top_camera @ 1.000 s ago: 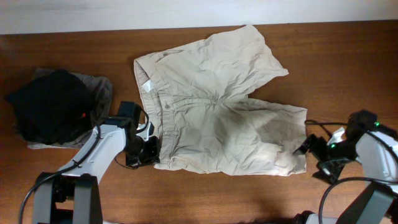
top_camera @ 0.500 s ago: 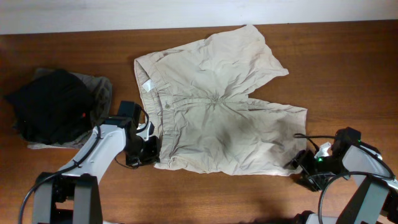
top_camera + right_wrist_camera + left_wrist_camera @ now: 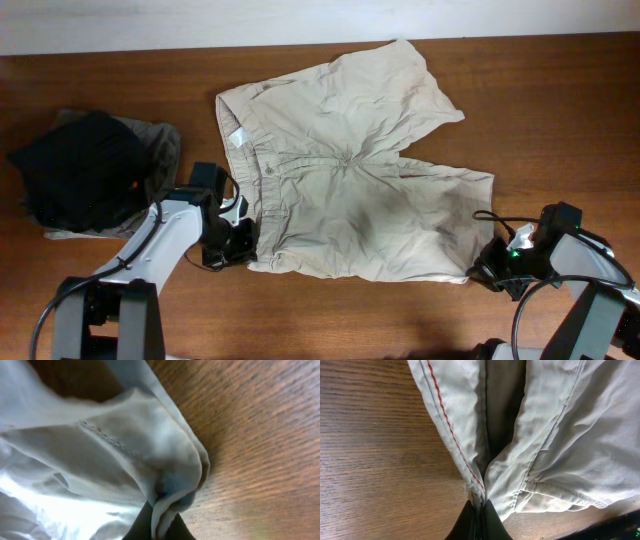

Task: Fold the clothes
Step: 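Grasp the right leg hem of the shorts with the right gripper, then lift both leg hems and fold them up over the waistband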

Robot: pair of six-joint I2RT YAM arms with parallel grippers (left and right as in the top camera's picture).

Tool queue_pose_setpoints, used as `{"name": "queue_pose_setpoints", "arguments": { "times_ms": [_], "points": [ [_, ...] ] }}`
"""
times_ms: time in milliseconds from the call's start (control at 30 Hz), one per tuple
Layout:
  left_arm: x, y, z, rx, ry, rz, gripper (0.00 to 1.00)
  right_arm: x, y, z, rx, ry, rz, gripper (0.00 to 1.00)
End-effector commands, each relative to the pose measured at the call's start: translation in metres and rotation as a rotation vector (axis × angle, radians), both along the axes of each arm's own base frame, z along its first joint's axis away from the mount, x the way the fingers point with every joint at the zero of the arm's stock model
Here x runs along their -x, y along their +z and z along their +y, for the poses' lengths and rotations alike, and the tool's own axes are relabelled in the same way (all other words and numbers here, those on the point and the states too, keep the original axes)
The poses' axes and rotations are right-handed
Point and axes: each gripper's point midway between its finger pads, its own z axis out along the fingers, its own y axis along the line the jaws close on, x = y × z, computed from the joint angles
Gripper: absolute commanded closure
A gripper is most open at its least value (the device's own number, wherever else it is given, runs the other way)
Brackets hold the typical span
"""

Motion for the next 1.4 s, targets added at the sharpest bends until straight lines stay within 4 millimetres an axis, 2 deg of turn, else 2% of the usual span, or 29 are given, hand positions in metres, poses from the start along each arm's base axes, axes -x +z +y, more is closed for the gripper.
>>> {"name": "queue_pose_setpoints", "arguments": {
  "times_ms": [0, 100, 200, 233, 333, 533, 633, 733, 867, 1033, 1167, 1267, 1367],
  "points": [
    [-0.009, 0.009, -0.002, 0.006, 0.000, -0.044, 0.99, 0.004, -0.001, 0.000, 0.005, 0.010, 0.014, 0.96],
    [-0.008, 0.010, -0.002, 0.006, -0.001, -0.041, 0.99, 0.002, 0.007, -0.001, 0.003, 0.039, 0.003, 0.96],
    [-0.011, 0.019, -0.002, 0.010, -0.030, -0.073, 0.99, -0.004, 0.027, -0.004, 0.011, 0.073, -0.021, 0.96],
    [-0.015, 0.031, -0.002, 0.010, -0.036, -0.102, 0.99, -0.010, 0.046, -0.008, 0.031, 0.087, -0.054, 0.96],
    [-0.021, 0.059, 0.001, -0.008, -0.036, -0.159, 0.99, -0.019, 0.080, -0.014, 0.068, 0.092, -0.106, 0.96],
    [-0.024, 0.130, 0.017, -0.091, -0.032, -0.300, 0.99, -0.030, 0.155, -0.025, 0.163, 0.075, -0.197, 0.96],
    [-0.022, 0.167, 0.030, -0.155, -0.041, -0.389, 0.99, -0.028, 0.184, -0.035, 0.227, 0.048, -0.191, 0.96],
    [-0.020, 0.200, 0.039, -0.196, -0.032, -0.468, 0.99, -0.028, 0.209, -0.035, 0.243, 0.048, -0.217, 0.96],
    [-0.011, 0.236, 0.042, -0.205, -0.036, -0.539, 0.99, -0.023, 0.230, -0.033, 0.252, 0.048, -0.224, 0.96],
    [0.007, 0.259, 0.048, -0.228, -0.041, -0.540, 0.99, -0.016, 0.260, -0.032, 0.284, 0.047, -0.245, 0.96],
    [0.014, 0.263, 0.053, -0.251, -0.060, -0.533, 0.99, -0.022, 0.287, -0.032, 0.327, 0.055, -0.322, 0.96],
    [0.013, 0.263, 0.054, -0.263, -0.058, -0.531, 1.00, -0.031, 0.293, -0.027, 0.334, 0.092, -0.354, 0.96],
    [0.010, 0.259, 0.058, -0.287, -0.057, -0.517, 0.99, -0.047, 0.285, -0.022, 0.338, 0.141, -0.343, 0.96]
  ]
}}
